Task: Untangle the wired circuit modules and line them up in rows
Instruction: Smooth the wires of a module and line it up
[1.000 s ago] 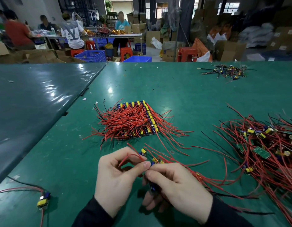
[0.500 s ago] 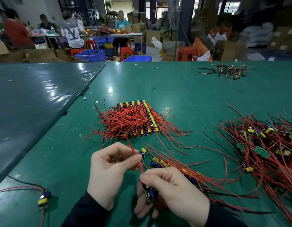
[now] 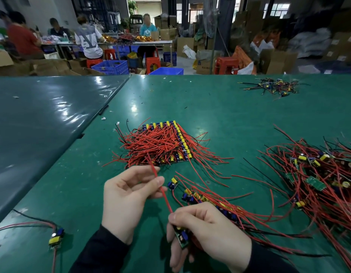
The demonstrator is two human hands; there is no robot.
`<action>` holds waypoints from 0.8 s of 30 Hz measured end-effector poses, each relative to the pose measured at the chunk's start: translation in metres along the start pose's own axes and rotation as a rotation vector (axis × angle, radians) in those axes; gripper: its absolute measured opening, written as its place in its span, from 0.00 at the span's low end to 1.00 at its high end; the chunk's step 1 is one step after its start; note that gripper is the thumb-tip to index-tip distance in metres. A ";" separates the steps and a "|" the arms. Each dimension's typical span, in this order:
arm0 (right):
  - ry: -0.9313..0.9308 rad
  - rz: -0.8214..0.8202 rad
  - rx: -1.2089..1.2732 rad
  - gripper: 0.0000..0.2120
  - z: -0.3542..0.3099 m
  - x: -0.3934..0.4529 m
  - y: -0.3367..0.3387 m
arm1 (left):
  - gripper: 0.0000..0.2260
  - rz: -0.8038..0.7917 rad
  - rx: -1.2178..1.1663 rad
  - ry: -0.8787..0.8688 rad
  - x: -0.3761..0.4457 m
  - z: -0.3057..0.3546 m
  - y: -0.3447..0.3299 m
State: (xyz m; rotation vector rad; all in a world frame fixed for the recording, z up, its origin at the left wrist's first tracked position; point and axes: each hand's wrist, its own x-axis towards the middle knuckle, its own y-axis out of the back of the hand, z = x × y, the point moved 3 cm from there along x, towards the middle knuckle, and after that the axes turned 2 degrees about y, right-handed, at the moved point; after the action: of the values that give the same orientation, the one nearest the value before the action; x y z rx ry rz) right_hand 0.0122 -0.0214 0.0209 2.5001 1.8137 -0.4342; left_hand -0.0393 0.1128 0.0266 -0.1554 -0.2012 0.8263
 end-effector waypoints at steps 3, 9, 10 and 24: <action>0.003 -0.007 0.000 0.17 -0.001 0.000 0.000 | 0.11 0.033 0.001 -0.031 0.002 0.001 0.004; -0.042 0.004 0.021 0.18 0.002 0.000 0.001 | 0.07 0.046 0.023 -0.073 0.003 -0.001 0.004; -0.048 0.009 0.032 0.19 0.002 0.000 0.001 | 0.07 0.054 0.021 -0.088 0.004 0.000 0.005; -0.175 0.135 -0.026 0.21 0.009 0.001 0.007 | 0.04 0.062 0.103 -0.364 -0.014 0.017 -0.002</action>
State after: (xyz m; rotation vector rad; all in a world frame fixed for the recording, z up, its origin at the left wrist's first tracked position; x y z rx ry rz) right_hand 0.0173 -0.0243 0.0111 2.4605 1.5676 -0.5982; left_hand -0.0511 0.1023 0.0419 0.0879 -0.4967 0.9215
